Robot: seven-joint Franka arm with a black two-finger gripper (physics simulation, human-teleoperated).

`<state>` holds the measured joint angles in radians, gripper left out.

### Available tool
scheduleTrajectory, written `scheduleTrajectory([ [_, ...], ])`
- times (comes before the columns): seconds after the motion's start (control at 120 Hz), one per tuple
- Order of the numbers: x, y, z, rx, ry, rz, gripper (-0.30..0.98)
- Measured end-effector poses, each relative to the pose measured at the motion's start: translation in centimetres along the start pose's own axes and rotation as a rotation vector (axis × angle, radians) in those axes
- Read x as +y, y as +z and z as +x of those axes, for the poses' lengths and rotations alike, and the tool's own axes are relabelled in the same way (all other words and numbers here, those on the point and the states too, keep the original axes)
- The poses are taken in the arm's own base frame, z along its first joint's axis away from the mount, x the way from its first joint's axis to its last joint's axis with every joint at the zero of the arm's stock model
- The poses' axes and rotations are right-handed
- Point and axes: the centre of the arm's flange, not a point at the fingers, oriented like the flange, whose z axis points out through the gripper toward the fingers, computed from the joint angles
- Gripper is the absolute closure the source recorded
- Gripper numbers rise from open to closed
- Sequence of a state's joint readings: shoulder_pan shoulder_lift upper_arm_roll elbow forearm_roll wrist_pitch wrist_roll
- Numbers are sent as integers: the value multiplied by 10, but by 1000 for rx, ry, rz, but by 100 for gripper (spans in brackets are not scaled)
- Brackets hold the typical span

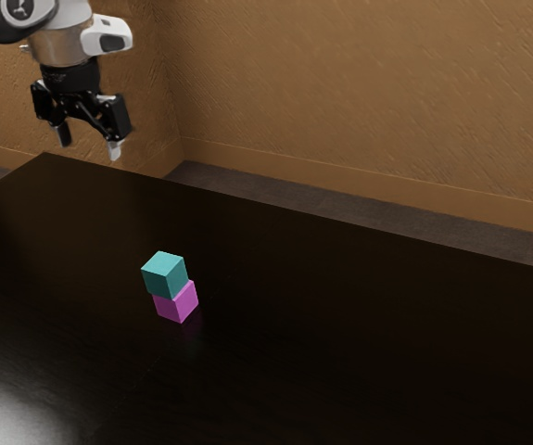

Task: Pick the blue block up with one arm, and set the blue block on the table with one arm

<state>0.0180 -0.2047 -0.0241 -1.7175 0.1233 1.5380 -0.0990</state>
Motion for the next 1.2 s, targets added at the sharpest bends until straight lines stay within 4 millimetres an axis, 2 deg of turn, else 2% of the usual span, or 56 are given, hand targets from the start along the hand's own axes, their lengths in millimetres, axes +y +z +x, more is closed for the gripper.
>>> scheduleTrajectory([
  [0.158, -6, 2, -1, -1, -66, 25, 0],
  [0.233, -22, 6, 3, 4, -120, 30, 0],
  [0.292, -28, 19, 11, -13, -149, 34, 0],
  [0.417, -17, 60, 31, -58, -171, 24, 0],
  [0.575, -9, 127, 35, -74, -220, 2, 0],
  [0.642, -5, 146, 36, -60, -239, -14, 0],
  [0.8, -1, 169, 43, -16, -282, -39, 0],
  [0.892, 3, 192, 54, -14, -285, -44, 0],
  [1.083, 8, 218, 67, 22, -206, -48, 0],
  [1.2, 9, 243, 76, 19, -148, -45, 0],
])
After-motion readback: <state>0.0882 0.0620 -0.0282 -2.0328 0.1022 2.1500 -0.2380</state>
